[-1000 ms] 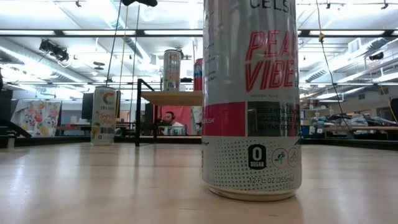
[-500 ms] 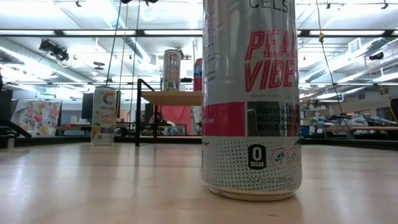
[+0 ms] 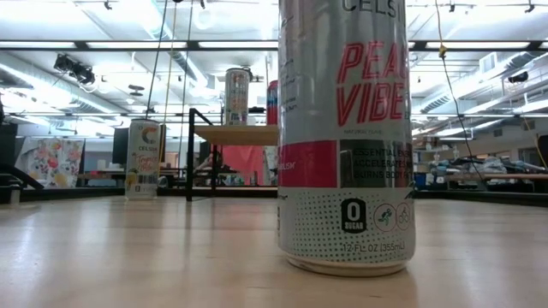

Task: Place canned beverage on shelf
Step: Put the white pink soda can on the shelf aligned with the other white pink soda can

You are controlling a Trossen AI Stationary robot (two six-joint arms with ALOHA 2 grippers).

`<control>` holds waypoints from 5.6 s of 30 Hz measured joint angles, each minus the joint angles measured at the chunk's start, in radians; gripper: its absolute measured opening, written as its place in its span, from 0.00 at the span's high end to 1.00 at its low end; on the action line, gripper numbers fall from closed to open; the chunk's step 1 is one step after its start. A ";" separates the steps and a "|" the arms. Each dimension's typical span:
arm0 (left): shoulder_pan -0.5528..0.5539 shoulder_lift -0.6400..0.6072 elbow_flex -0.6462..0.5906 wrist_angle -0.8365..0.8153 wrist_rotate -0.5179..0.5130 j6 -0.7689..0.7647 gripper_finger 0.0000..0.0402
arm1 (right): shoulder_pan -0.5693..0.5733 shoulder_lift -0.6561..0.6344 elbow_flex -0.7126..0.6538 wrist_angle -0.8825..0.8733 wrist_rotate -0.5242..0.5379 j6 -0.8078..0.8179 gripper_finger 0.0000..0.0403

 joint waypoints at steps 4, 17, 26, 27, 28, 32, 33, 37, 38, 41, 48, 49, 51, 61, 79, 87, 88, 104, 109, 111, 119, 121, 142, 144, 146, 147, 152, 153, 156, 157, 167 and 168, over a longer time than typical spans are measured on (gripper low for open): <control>0.000 0.000 0.000 0.031 -0.002 -0.014 0.12 | 0.003 0.008 0.000 0.011 -0.075 0.035 0.41; -0.001 0.000 0.000 0.051 -0.022 -0.029 0.12 | 0.004 0.053 -0.001 0.088 -0.080 0.026 0.42; -0.001 0.001 0.000 0.051 -0.022 -0.049 0.12 | 0.015 0.056 -0.002 0.133 -0.113 -0.004 0.40; -0.001 0.001 0.000 0.051 -0.022 -0.052 0.12 | 0.017 0.056 -0.002 0.134 -0.112 -0.023 0.39; -0.001 0.001 0.000 0.051 -0.021 -0.055 0.12 | 0.021 0.056 -0.002 0.136 -0.112 -0.041 0.38; -0.001 0.001 0.000 0.051 -0.021 -0.058 0.12 | 0.029 0.056 -0.002 0.136 -0.112 -0.065 0.33; -0.001 0.001 0.000 0.051 -0.021 -0.059 0.12 | 0.031 0.056 -0.002 0.133 -0.112 -0.066 0.31; -0.001 0.001 0.000 0.051 -0.021 -0.067 0.12 | 0.036 0.056 -0.002 0.126 -0.109 -0.082 0.24; -0.001 0.001 0.000 0.051 -0.021 -0.066 0.12 | 0.038 0.056 -0.002 0.126 -0.108 -0.089 0.22; -0.001 0.001 0.000 0.051 -0.021 -0.066 0.12 | 0.038 0.056 -0.002 0.130 -0.112 -0.103 0.16; -0.001 0.001 0.000 0.051 -0.020 -0.054 0.12 | 0.043 0.067 -0.002 0.186 -0.125 -0.038 0.10; -0.001 0.001 0.000 0.051 -0.018 -0.052 0.12 | 0.043 0.075 -0.002 0.182 -0.109 -0.029 0.10; -0.001 0.001 0.000 0.050 -0.012 -0.052 0.12 | 0.043 0.103 -0.008 0.186 -0.078 -0.011 0.10; -0.001 0.001 0.000 0.047 -0.009 -0.021 0.12 | 0.043 0.241 -0.021 0.199 -0.030 -0.003 0.13; -0.001 0.000 0.000 0.036 -0.009 -0.018 0.12 | 0.010 0.315 -0.019 0.256 0.015 0.006 0.13; -0.001 0.000 0.000 0.034 -0.010 0.008 0.12 | 0.007 0.300 -0.019 0.183 0.103 0.013 0.13; -0.001 0.000 0.000 0.034 -0.010 0.008 0.12 | 0.006 0.300 -0.019 0.180 0.092 0.013 0.13; -0.001 0.000 0.000 0.030 -0.010 0.008 0.12 | -0.015 0.301 -0.044 0.235 0.006 0.039 0.13; -0.001 0.000 0.000 0.030 -0.010 0.008 0.12 | -0.018 0.303 -0.069 0.265 -0.005 0.057 0.13; -0.001 0.000 0.000 0.030 -0.010 0.007 0.12 | -0.019 0.302 -0.078 0.298 -0.013 0.056 0.13; -0.001 0.000 0.000 0.030 -0.010 0.007 0.12 | -0.020 0.302 -0.124 0.357 -0.032 0.054 0.13; -0.001 0.000 0.000 0.030 -0.010 0.007 0.12 | -0.020 0.302 -0.135 0.378 -0.032 0.051 0.13; -0.001 0.000 0.000 0.029 -0.010 0.007 0.12 | -0.043 0.302 -0.212 0.458 -0.089 0.055 0.28; -0.001 0.000 0.000 0.029 -0.010 0.007 0.12 | -0.043 0.302 -0.212 0.460 -0.089 0.056 0.35; -0.001 0.000 0.000 0.029 -0.010 0.007 0.12 | -0.045 0.302 -0.212 0.461 -0.088 0.057 0.35; -0.001 0.000 0.000 0.029 -0.010 0.007 0.12 | -0.046 0.302 -0.212 0.461 -0.088 0.058 0.35; -0.001 0.000 0.000 0.028 -0.010 0.007 0.12 | -0.057 0.302 -0.211 0.459 -0.079 0.105 0.35; -0.001 0.000 0.000 0.028 -0.010 0.007 0.12 | -0.060 0.302 -0.211 0.457 -0.079 0.109 0.35; -0.001 0.000 0.000 0.028 -0.010 0.007 0.12 | -0.068 0.293 -0.211 0.444 -0.080 0.125 0.35; -0.001 0.000 0.000 0.028 -0.010 0.007 0.12 | -0.072 0.286 -0.211 0.437 -0.080 0.132 0.35; 0.000 0.000 0.000 0.014 -0.028 0.006 0.12 | -0.174 0.103 -0.211 0.352 -0.030 0.180 0.35; 0.000 0.000 0.000 0.012 -0.038 0.006 0.12 | -0.192 0.079 -0.211 0.341 -0.030 0.180 0.35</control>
